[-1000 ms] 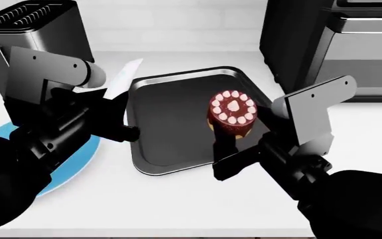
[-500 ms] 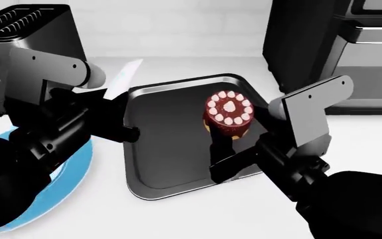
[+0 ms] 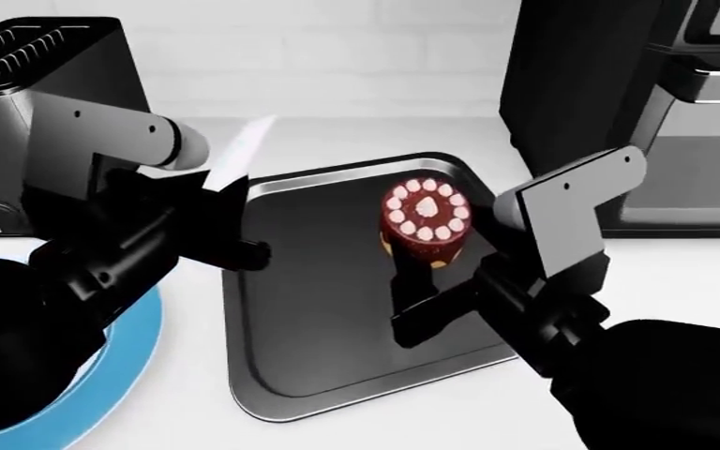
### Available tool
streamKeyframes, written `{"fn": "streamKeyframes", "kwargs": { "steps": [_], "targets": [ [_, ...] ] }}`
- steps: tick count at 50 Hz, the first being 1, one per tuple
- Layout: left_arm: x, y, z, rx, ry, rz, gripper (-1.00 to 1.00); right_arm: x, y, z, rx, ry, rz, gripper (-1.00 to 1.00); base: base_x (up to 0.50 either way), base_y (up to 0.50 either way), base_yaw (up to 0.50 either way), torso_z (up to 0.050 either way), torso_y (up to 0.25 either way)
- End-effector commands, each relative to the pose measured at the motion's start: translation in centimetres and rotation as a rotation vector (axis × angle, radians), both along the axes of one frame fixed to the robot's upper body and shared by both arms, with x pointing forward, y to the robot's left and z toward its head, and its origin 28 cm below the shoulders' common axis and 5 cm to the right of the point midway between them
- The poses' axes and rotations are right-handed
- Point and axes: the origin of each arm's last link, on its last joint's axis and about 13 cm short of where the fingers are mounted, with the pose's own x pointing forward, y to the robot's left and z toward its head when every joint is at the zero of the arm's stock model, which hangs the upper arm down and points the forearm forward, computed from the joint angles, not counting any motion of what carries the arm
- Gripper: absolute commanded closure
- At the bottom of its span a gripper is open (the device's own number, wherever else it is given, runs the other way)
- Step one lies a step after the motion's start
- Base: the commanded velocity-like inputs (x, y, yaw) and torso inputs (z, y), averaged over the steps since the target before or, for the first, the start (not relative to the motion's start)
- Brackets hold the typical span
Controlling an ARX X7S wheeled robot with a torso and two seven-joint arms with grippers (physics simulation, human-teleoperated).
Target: Move the dessert items from the plate to the tray.
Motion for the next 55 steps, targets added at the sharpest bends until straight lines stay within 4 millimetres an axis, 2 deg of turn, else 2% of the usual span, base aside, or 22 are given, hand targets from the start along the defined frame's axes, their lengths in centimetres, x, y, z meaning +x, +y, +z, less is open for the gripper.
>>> {"fn": "streamKeyframes", "kwargs": {
  "steps": [1, 14, 25, 42, 46, 47, 55],
  "targets": [
    [0.3, -0.5, -0.2, -0.030, 0.013, -0.028, 1.00, 2.3, -0.3, 0.5, -0.014, -0.014, -0.025, 1.00, 0.04, -0.02, 0.01, -0.015, 0.000],
    [0.3, -0.9, -1.8, -0.019, 0.044, -0.051, 1.00, 2.8, -0.2, -0.2, -0.017, 0.016, -0.017, 1.00, 0.05, -0.02, 0.02, -0.021, 0.000],
    [0.3, -1.1, -1.3, -0.016, 0.050, -0.053, 1.00, 2.9, -0.3, -0.4, -0.015, 0.017, -0.016, 1.00, 0.06, -0.03, 0.02, -0.027, 0.000],
    [0.3, -1.2, -2.5, -0.013, 0.065, -0.059, 1.00, 2.9, -0.5, -1.2, -0.007, 0.037, -0.026, 1.00, 0.05, -0.03, 0.02, -0.027, 0.000],
    [0.2, -1.2, -1.9, -0.014, 0.063, -0.060, 1.00, 2.9, -0.4, -1.2, -0.008, 0.035, -0.025, 1.00, 0.05, -0.03, 0.01, -0.026, 0.000],
    [0.2, -1.2, -2.1, -0.014, 0.063, -0.060, 1.00, 2.9, -0.4, -1.2, -0.009, 0.035, -0.025, -1.00, 0.05, -0.03, 0.01, -0.026, 0.000],
    [0.3, -1.2, -2.3, -0.015, 0.062, -0.061, 1.00, 2.8, -0.4, -1.2, -0.014, 0.033, -0.026, -1.00, 0.05, -0.03, 0.01, -0.025, 0.000]
  ]
}}
